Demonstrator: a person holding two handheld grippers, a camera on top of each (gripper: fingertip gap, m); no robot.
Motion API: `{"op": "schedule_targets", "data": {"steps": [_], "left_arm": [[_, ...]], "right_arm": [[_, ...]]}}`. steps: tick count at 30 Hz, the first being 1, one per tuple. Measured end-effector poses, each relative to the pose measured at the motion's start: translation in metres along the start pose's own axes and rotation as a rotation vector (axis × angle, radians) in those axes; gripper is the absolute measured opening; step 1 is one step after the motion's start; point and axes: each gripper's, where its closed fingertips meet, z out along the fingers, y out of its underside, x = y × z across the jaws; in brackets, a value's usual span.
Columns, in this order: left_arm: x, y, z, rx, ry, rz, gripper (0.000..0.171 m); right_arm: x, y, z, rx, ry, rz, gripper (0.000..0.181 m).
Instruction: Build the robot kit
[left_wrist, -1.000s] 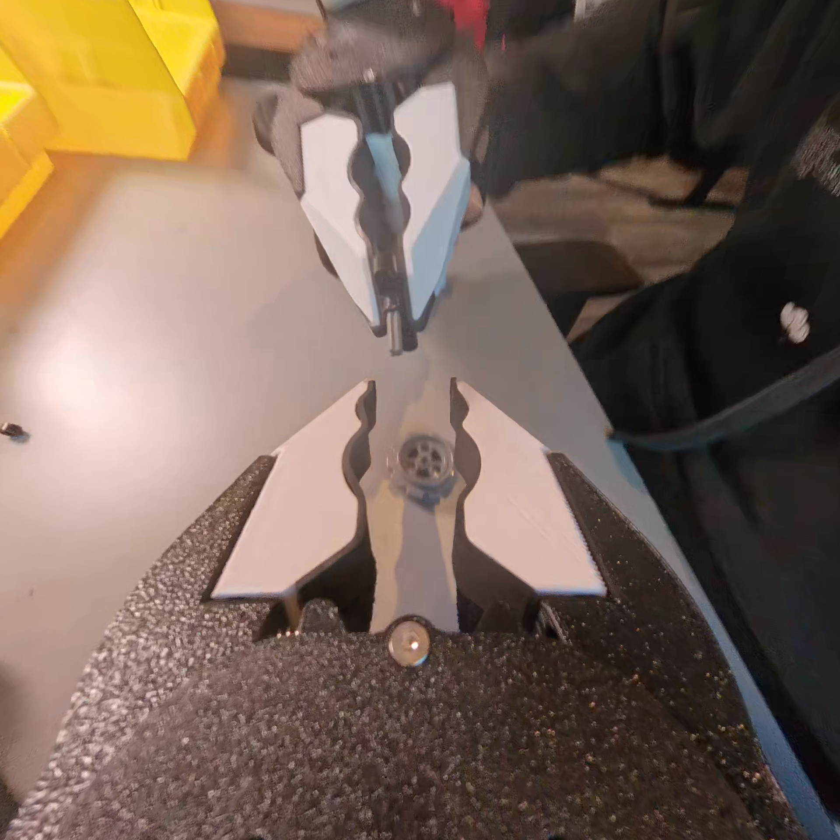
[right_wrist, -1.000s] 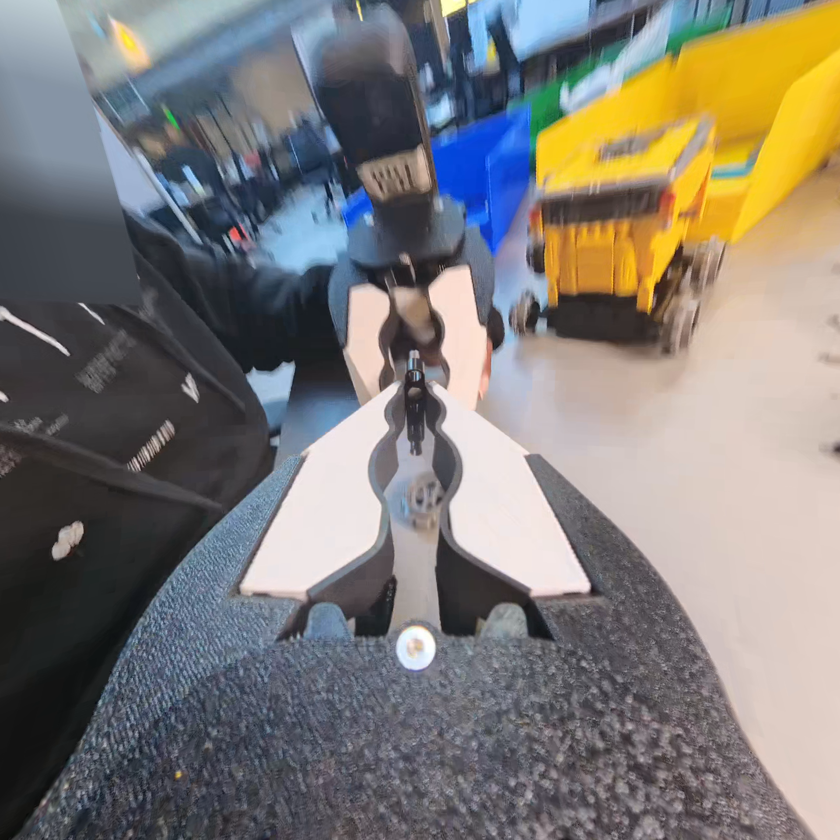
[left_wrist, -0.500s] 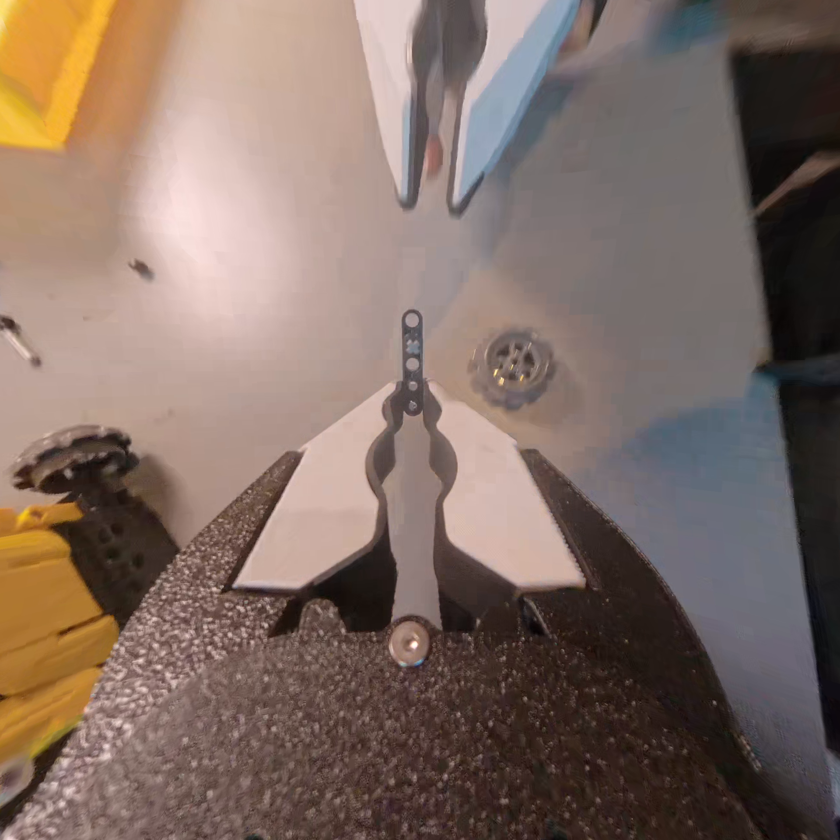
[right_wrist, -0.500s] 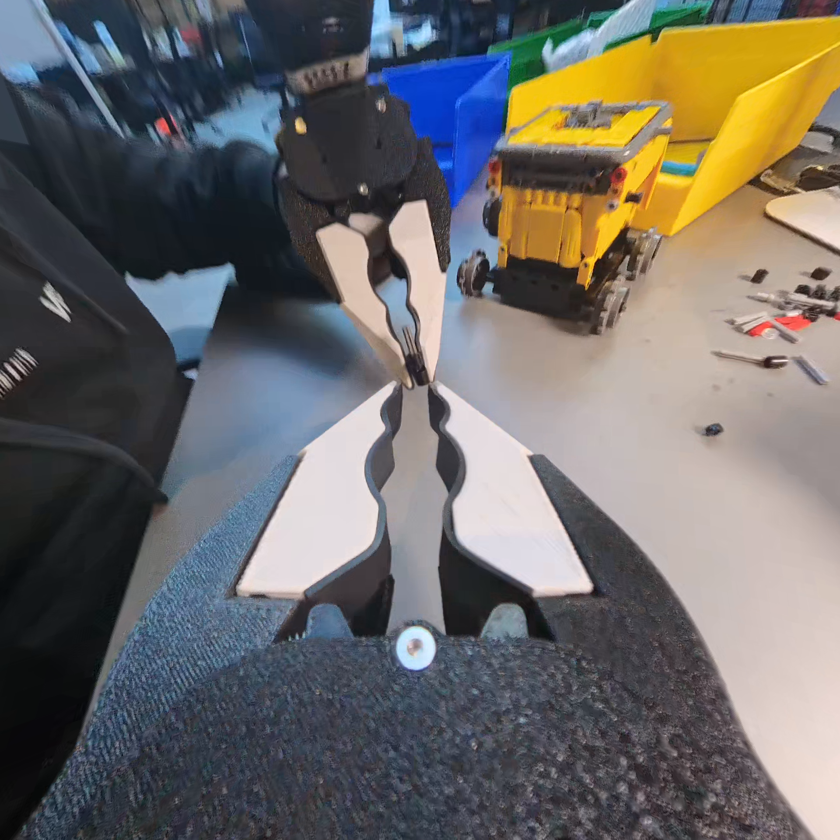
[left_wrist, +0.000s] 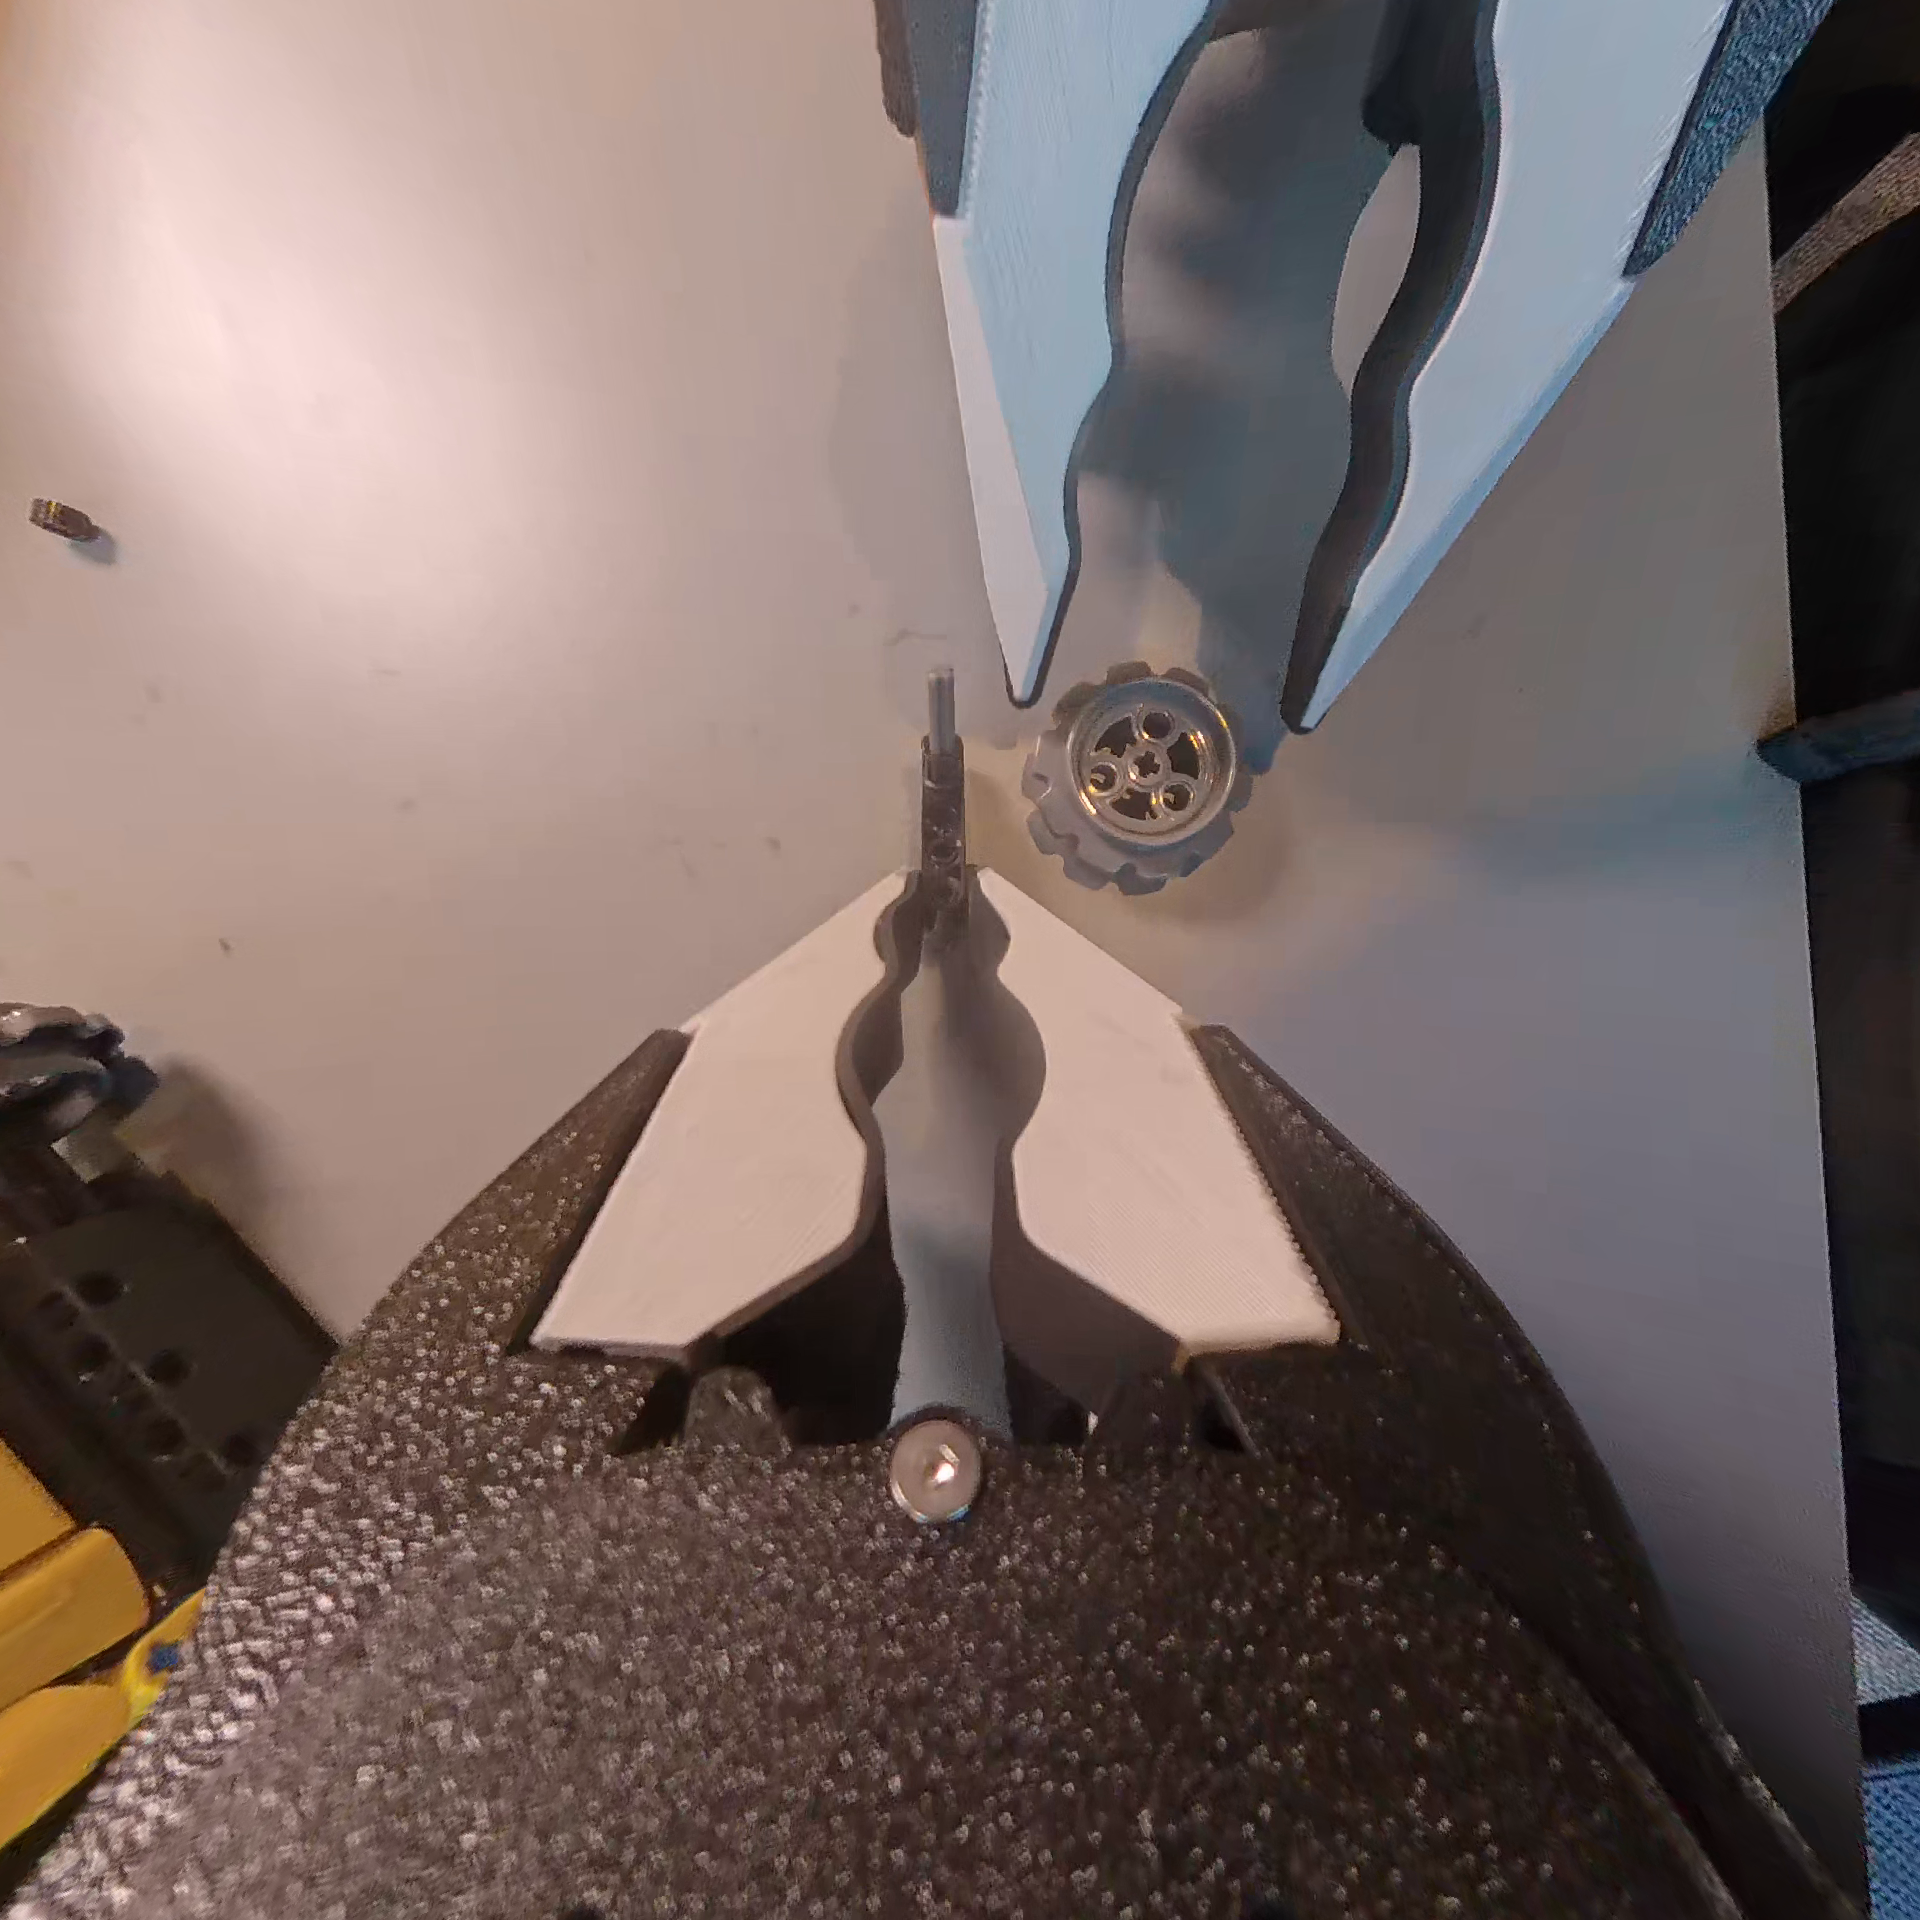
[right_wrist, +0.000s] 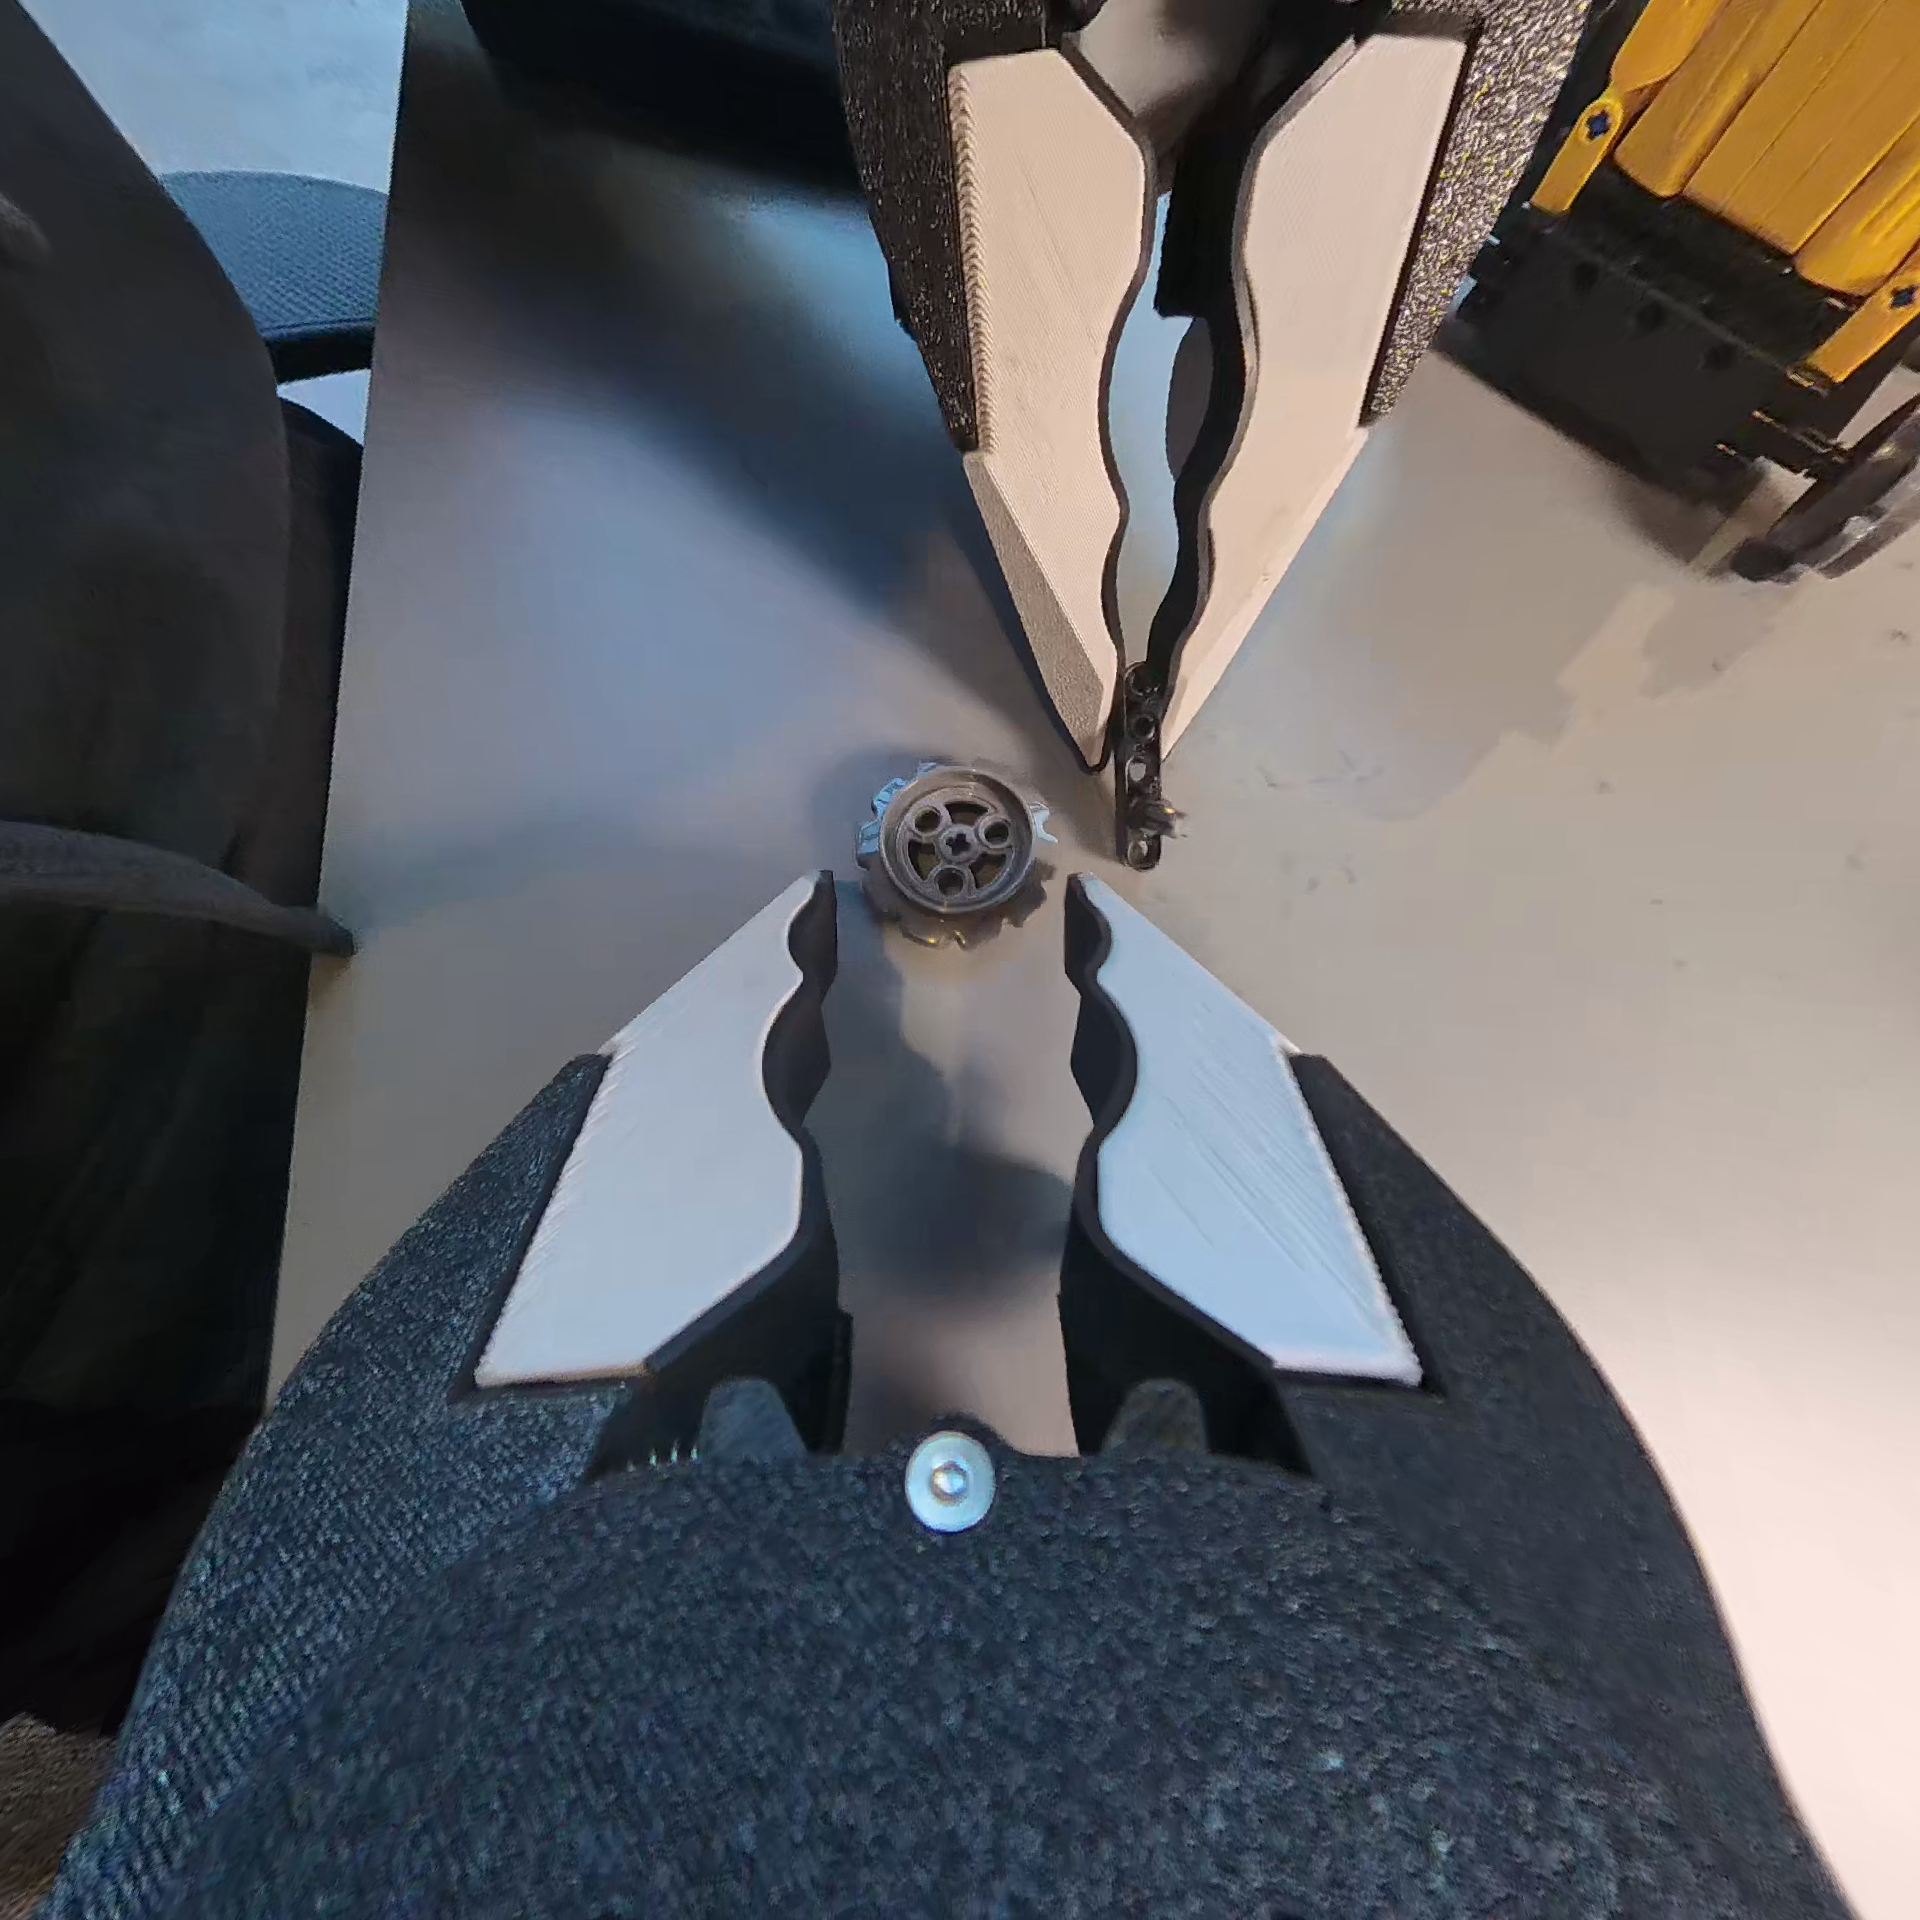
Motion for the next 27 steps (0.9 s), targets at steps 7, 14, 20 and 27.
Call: {"op": "schedule_targets", "data": {"steps": [7, 14, 20, 27], "left_arm": [[0.001, 0.002, -0.002, 0.043, 0.008, 0.005, 0.016], [0.001, -0.001, 0.001, 0.102, 0.003, 0.032, 0.014], [0.003, -0.002, -0.001, 0.107, 0.066, 0.015, 0.009], [0.007, -0.005, -0.006, 0.151, 0.331, -0.235, 0.008]], "right_arm": [[0.003, -0.005, 0.01, -0.032, 0.026, 0.05, 0.044], [0.002, -0.003, 0.016, -0.096, 0.057, 0.003, 0.041], [0.001, -0.002, 0.009, -0.073, 0.048, -0.046, 0.041], [0.015, -0.028, -0.019, 0.139, 0.151, -0.061, 0.042]]}}
